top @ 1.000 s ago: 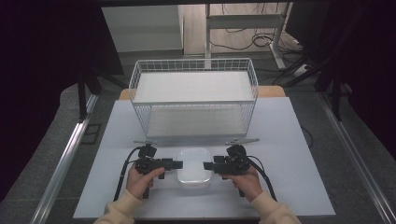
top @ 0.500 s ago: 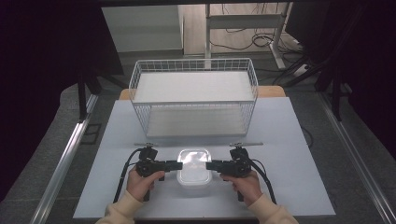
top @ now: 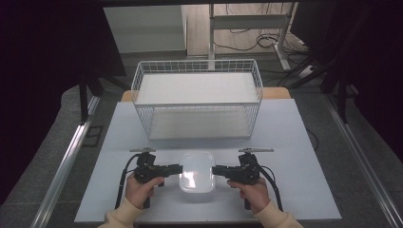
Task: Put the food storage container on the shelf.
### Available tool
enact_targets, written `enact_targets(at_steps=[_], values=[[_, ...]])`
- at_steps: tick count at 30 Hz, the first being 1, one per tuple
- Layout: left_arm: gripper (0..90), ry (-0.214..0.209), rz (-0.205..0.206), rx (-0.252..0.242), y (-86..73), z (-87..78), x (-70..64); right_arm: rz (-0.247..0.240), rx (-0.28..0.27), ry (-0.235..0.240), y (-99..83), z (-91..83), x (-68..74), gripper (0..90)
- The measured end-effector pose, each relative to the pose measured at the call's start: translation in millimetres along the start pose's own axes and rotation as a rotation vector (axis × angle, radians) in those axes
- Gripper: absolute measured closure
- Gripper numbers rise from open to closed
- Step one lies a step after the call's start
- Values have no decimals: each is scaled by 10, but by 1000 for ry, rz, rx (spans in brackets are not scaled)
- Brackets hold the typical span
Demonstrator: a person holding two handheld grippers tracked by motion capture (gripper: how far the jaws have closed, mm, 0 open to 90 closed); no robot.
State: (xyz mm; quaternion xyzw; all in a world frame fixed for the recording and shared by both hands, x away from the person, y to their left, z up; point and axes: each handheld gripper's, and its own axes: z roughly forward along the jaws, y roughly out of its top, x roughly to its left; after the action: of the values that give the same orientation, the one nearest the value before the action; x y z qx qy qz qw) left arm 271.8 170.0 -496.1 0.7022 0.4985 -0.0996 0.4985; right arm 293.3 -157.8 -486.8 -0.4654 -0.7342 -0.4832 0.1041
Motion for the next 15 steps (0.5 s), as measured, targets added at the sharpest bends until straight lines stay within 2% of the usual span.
enact_targets(at_steps=[6, 9, 15], values=[[780, 15, 27, -16, -2, -32, -40, -23, -13, -8, 0, -23, 34, 794], [786, 20, 31, -19, -5, -31, -43, -61, -23, -27, 1, -29, 65, 797], [787, 23, 41, -21, -7, -35, -49, -76, -23, -29, 5, -33, 71, 797]])
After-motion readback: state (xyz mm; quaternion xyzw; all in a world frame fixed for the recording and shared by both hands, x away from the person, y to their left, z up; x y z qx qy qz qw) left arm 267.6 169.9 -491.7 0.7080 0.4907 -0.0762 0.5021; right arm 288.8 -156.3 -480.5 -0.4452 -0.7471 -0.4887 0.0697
